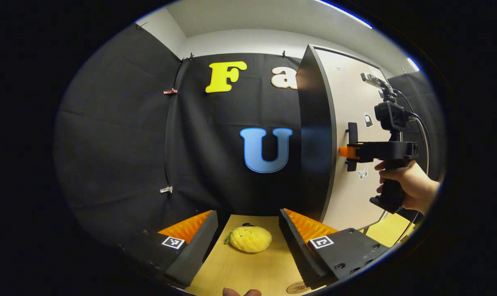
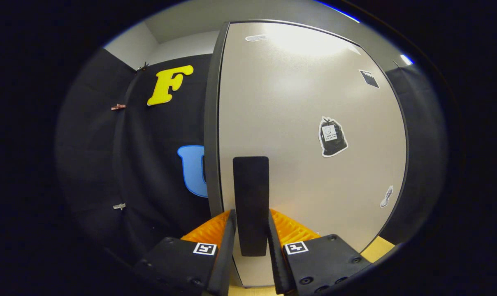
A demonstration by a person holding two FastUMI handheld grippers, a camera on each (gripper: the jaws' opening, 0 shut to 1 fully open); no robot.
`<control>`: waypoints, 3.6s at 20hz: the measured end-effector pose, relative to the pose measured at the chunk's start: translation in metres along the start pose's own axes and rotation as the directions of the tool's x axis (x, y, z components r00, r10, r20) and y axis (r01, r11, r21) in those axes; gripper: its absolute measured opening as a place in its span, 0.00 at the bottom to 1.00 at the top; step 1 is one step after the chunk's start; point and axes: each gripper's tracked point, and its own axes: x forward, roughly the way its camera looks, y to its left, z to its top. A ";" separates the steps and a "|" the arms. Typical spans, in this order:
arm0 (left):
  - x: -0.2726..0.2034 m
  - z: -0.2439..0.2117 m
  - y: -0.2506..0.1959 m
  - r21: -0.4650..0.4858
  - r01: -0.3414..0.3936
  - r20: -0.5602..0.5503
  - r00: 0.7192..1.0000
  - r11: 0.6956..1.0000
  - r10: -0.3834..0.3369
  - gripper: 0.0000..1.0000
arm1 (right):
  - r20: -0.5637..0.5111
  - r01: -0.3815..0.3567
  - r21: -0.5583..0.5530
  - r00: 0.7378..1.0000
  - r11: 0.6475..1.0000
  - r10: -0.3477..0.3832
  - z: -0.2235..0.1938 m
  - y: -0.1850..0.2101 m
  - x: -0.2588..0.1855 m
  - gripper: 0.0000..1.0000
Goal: Open the cabinet door with the right hand, grasp the bottle in the cabinet with the left hand and place it on the coaster, then close the cabinet door with the right hand.
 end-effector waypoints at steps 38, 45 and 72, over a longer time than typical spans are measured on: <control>-0.071 0.037 -0.059 0.024 0.029 0.055 0.998 0.999 -0.030 0.94 | -0.050 -0.208 0.017 0.977 0.978 0.209 0.019 -0.075 -0.168 0.17; -0.065 0.042 -0.079 0.020 0.065 0.070 0.995 0.998 -0.066 0.94 | -0.047 -0.178 0.001 0.983 0.984 0.178 0.022 -0.124 -0.199 0.17; -0.007 0.059 -0.298 -0.019 0.142 0.042 0.989 0.990 -0.141 0.95 | -0.041 -0.140 0.068 0.989 0.988 0.143 0.037 -0.335 -0.231 0.11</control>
